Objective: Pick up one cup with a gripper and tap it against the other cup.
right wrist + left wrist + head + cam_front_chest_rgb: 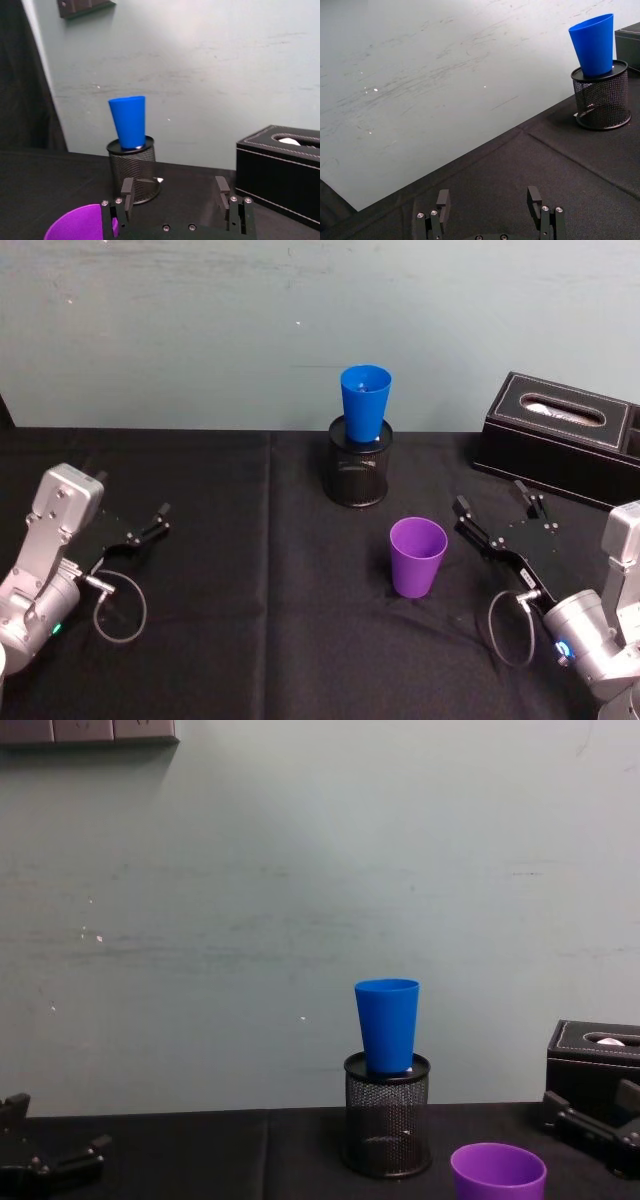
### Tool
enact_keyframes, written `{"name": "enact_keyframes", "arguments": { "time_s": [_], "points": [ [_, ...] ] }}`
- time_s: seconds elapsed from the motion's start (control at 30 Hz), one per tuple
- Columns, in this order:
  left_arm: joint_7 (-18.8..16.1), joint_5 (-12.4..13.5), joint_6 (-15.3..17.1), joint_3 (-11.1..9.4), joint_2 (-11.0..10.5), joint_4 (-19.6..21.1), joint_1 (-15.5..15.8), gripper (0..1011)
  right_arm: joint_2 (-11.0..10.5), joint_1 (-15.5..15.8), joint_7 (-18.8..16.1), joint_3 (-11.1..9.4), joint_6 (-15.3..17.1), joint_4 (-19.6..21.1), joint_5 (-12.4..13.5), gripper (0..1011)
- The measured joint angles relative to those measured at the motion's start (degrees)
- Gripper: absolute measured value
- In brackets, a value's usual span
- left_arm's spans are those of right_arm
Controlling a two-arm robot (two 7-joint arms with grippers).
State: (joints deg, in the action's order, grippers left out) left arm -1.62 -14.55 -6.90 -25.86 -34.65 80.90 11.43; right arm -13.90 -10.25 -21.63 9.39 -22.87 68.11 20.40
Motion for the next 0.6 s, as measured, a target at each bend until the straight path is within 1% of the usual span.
{"name": "enact_keyframes", "arguments": {
  "time_s": [0.13, 0.17, 0.27, 0.3, 0.6],
  "points": [
    [0.00, 0.00, 0.00, 0.00, 0.00, 0.00, 0.00, 1011, 0.53, 0.23, 1.53, -0.60, 1.84, 0.45, -0.87, 1003],
    [0.00, 0.00, 0.00, 0.00, 0.00, 0.00, 0.00, 1011, 0.76, 0.37, 2.32, -0.88, 2.79, 0.70, -1.26, 1003],
    [0.00, 0.00, 0.00, 0.00, 0.00, 0.00, 0.00, 1012, 1.11, 0.55, 3.13, -1.37, 4.27, 1.03, -1.48, 1003],
    [0.00, 0.00, 0.00, 0.00, 0.00, 0.00, 0.00, 1011, 1.32, 0.65, 3.75, -1.68, 5.33, 1.22, -1.70, 1003],
    [0.00, 0.00, 0.00, 0.00, 0.00, 0.00, 0.00, 1011, 2.22, 0.79, 6.35, -2.51, 10.84, 2.09, -3.50, 1003]
  ]
}}
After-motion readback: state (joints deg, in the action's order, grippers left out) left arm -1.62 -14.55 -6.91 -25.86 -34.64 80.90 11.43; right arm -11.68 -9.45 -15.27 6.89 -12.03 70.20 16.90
